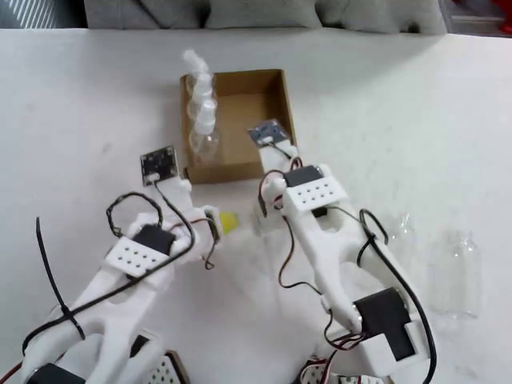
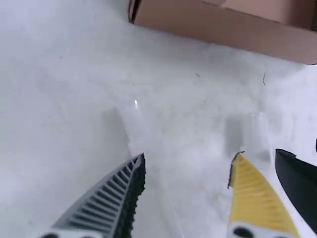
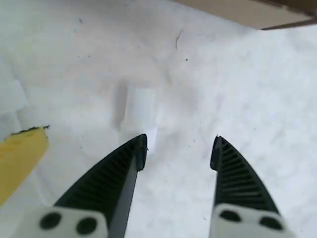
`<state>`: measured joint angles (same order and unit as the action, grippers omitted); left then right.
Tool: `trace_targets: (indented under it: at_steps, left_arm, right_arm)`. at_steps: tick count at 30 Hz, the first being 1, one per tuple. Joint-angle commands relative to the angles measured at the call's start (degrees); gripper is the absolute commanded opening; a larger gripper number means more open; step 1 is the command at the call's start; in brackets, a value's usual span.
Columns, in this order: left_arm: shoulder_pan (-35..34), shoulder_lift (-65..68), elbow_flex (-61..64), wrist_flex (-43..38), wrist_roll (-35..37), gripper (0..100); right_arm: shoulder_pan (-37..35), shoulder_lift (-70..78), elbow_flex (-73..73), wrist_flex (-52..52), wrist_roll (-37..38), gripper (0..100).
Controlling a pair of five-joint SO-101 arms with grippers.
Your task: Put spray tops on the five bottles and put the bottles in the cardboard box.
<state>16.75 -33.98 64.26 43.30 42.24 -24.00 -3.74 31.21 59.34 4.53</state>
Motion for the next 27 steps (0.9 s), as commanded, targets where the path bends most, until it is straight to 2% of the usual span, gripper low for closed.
trace_targets:
  at_steps: [1,11,15,21,23,27]
  left_arm:
    - [-1.2,-1.6,-0.2,0.1,0.6,28]
    - [-3.0,17.9,-10.3,2.0,0.7,28]
    - [-5.3,21.3,-12.6,1.6,3.1,28]
    - [-4.0,24.2,-13.3,1.2,2.9,28]
    - [-2.9,25.0,-13.4,1.1,2.9,24]
    - [-3.2,27.1,-13.3,-3.8,3.0,8]
  right_arm:
    - [0.7,-0.3,-1.4,0.3,0.8,18.0]
    - [0.8,-0.3,-1.2,0.3,0.8,18.0]
    - [2.7,-0.3,-1.2,0.2,0.9,18.0]
    - [4.4,-0.4,-1.2,0.1,0.9,18.0]
    - [4.4,-0.5,-1.2,0.3,0.9,18.0]
    - [4.4,-0.4,-1.2,0.4,1.1,18.0]
